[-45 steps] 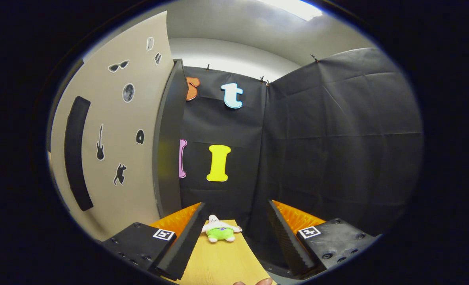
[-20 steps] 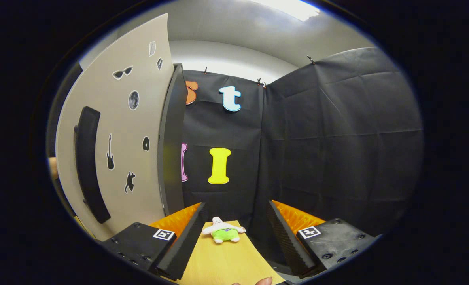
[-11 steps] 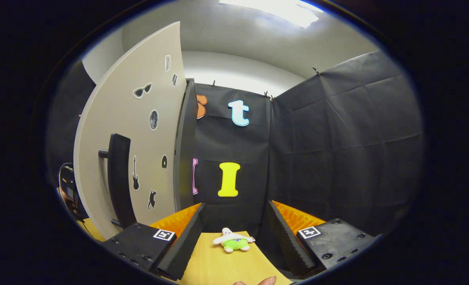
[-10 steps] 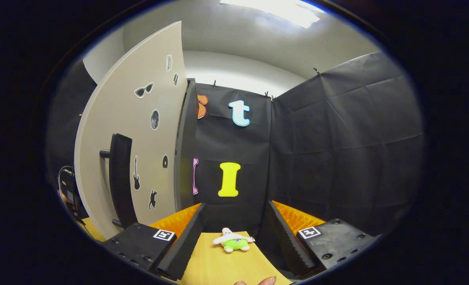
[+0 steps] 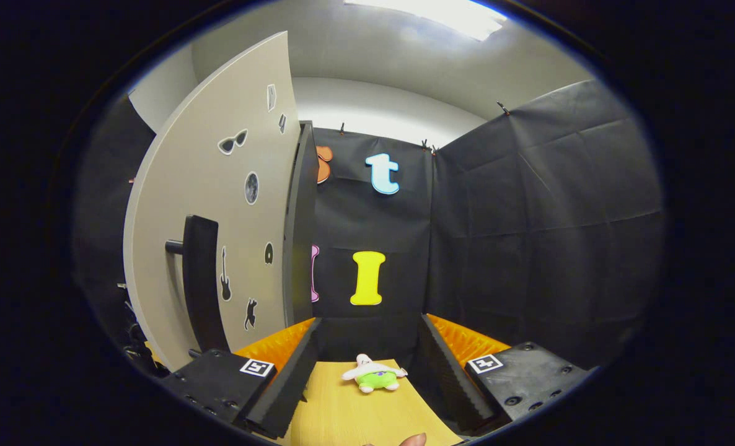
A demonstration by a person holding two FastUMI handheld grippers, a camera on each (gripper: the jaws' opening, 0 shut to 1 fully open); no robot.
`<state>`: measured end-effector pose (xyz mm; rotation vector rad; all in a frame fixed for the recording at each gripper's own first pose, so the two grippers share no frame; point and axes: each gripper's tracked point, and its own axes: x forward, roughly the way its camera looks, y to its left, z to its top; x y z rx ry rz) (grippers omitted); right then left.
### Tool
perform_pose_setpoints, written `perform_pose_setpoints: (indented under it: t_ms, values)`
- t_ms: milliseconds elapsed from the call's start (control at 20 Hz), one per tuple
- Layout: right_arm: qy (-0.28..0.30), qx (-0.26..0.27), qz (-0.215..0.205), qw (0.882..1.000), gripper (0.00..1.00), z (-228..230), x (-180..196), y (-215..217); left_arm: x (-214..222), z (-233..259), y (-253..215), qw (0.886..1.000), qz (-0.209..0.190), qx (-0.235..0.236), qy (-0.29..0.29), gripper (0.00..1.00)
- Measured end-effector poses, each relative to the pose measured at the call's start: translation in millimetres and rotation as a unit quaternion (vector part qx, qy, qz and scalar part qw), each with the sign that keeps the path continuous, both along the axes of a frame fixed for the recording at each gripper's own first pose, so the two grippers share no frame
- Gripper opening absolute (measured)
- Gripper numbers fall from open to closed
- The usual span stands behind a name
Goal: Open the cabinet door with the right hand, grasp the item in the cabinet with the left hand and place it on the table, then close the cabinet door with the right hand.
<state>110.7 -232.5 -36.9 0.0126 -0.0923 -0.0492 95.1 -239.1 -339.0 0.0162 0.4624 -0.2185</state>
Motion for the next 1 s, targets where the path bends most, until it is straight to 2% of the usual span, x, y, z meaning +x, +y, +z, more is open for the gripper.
perform_pose_setpoints:
  t_ms: [250,550,600,650,750,1000]
  values:
    - [-0.001,0.004,0.005,1.000,0.97,1.8,10.5,-0.3,-12.0,-69.7,-11.1,1.000,-0.004,0.005,0.021,0.22]
    - [0.005,0.001,0.006,1.000,0.97,-1.8,23.3,-2.5,-16.9,-125.7,-19.4,0.999,-0.001,0.019,0.047,0.20]
    - [0.005,0.002,0.007,1.000,0.97,-2.5,24.6,-2.1,-18.8,-131.6,-20.1,0.999,-0.001,0.019,0.050,0.19]
    - [0.007,0.002,0.007,1.000,0.97,-3.2,25.2,-3.2,-20.2,-138.2,-21.4,0.998,-0.002,0.016,0.054,0.22]
    - [0.008,-0.002,0.007,1.000,0.97,-4.1,26.1,-4.7,-23.2,-147.8,-20.5,0.998,0.001,0.021,0.059,0.22]
    - [0.014,-0.003,0.007,1.000,0.97,-8.0,27.6,-5.5,-26.0,-148.5,-24.4,0.998,-0.011,0.018,0.059,0.26]
